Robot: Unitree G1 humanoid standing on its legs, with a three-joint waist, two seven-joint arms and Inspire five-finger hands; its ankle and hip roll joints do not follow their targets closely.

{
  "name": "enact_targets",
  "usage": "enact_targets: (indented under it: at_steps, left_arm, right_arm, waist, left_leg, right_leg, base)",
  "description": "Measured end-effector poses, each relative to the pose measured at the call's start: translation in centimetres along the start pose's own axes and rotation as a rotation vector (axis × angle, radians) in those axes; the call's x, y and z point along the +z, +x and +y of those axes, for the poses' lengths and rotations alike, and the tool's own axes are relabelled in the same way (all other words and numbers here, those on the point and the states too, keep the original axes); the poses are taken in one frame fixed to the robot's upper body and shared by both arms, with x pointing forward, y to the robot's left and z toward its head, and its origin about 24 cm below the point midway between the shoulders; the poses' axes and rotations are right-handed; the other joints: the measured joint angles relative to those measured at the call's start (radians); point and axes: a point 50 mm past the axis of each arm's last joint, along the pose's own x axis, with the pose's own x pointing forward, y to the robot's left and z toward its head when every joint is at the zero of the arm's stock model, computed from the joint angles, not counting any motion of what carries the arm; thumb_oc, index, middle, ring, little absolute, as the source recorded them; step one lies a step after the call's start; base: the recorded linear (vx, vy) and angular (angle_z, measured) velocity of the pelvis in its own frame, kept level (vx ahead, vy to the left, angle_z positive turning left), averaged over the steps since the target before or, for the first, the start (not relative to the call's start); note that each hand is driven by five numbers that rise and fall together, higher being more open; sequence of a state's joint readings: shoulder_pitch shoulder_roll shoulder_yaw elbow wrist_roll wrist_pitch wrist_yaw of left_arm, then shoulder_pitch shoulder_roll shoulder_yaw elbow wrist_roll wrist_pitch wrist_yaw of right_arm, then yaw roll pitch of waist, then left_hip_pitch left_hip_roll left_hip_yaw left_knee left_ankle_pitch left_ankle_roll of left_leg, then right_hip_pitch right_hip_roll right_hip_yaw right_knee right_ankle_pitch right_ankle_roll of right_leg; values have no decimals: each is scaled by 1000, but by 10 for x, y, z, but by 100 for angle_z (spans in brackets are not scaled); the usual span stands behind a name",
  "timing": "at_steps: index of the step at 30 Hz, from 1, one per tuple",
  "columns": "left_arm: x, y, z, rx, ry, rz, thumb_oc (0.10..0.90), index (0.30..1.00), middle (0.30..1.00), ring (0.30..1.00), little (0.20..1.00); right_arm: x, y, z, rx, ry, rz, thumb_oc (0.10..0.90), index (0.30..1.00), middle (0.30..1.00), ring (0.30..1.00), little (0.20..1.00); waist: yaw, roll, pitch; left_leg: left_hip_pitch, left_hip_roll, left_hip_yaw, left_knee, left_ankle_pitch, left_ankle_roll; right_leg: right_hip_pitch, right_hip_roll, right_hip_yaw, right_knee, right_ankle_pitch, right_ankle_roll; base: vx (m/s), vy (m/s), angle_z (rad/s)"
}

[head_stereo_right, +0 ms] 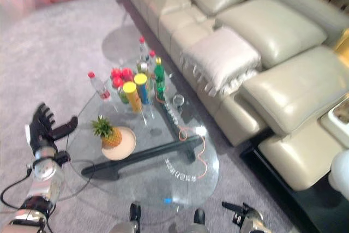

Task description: Pick up the fruit to the plate

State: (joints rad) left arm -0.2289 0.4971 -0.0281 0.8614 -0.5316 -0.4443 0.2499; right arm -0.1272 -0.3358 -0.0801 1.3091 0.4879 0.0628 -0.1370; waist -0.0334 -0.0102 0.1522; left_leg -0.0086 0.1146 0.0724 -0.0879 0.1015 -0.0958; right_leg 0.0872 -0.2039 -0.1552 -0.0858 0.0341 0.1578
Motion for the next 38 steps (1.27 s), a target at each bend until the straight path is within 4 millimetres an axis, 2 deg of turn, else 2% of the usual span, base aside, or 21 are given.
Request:
enact_targets:
  at_steps: [5, 6, 9, 13, 16, 20, 23, 38]
  left_arm:
    - [-67, -32, 29, -57, 115, 354, 800, 900, 900, 900, 900]
    - [-88, -49, 34, -89, 138, 478, 800, 900, 900, 900, 900]
    - [-128, -92, 40, -161, 194, 729, 800, 900, 900, 900, 900]
    - [-156, -133, 40, -263, 295, 931, 800, 900, 900, 900, 900]
    - [-168, -155, 37, -373, 385, 1034, 800, 900, 900, 900, 900]
    - [-176, -172, 29, -448, 404, 1110, 800, 900, 900, 900, 900]
    - [-177, -173, 29, -462, 448, 1139, 800, 900, 900, 900, 900]
    - [-176, -168, 22, -541, 566, 1150, 800, 900, 900, 900, 900]
  right_arm:
    - [-28, -1, -17, -42, -67, 82, 800, 900, 900, 900, 900]
    - [-37, -2, -22, -52, -92, 111, 800, 900, 900, 900, 900]
    - [-51, -4, -29, -47, -131, 169, 800, 900, 900, 900, 900]
    - [-56, -5, -28, -13, -202, 203, 800, 900, 900, 900, 900]
    - [-56, -5, -24, 27, -311, 201, 800, 900, 900, 900, 900]
    - [-56, -5, -14, 82, -381, 186, 800, 900, 900, 900, 900]
    - [-60, -6, -7, 112, -430, 190, 800, 900, 900, 900, 900]
    - [-59, -6, -5, 118, -557, 189, 800, 900, 900, 900, 900]
  waist:
    - [-4, 11, -74]
    - [-6, 20, -93]
    - [-9, 36, -109]
    - [-8, 39, -111]
    - [1, 36, -118]
    - [0, 35, -127]
    - [0, 35, -138]
    - [1, 28, -155]
  left_leg:
    - [25, 5, 4, -6, -16, 0]
    - [25, 6, 5, -6, -16, 0]
    - [27, 7, 6, -6, -16, 0]
    - [34, 10, 9, -6, -16, 0]
    - [43, 12, 15, -6, -18, 0]
    - [44, 15, 17, -6, -16, 3]
    - [47, 19, 19, -6, -17, 1]
    - [68, 22, 25, -6, -21, -3]
  right_leg:
    - [24, -1, 0, -6, -13, -8]
    - [24, -1, 0, -6, -13, -8]
    - [24, 0, 0, -6, -13, -8]
    - [27, 1, -1, -6, -13, -9]
    - [33, 1, 0, -6, -15, -8]
    - [33, 4, 0, -6, -15, -9]
    - [34, 9, 1, -6, -16, -11]
    - [52, 10, 3, -6, -20, -10]
  base:
    - [77, 42, -2]
    - [52, 37, 0]
    - [47, 40, 0]
    - [16, 29, -1]
    - [11, 19, -2]
    - [0, 0, 0]
    - [1, 5, -1]
    - [0, 2, -1]
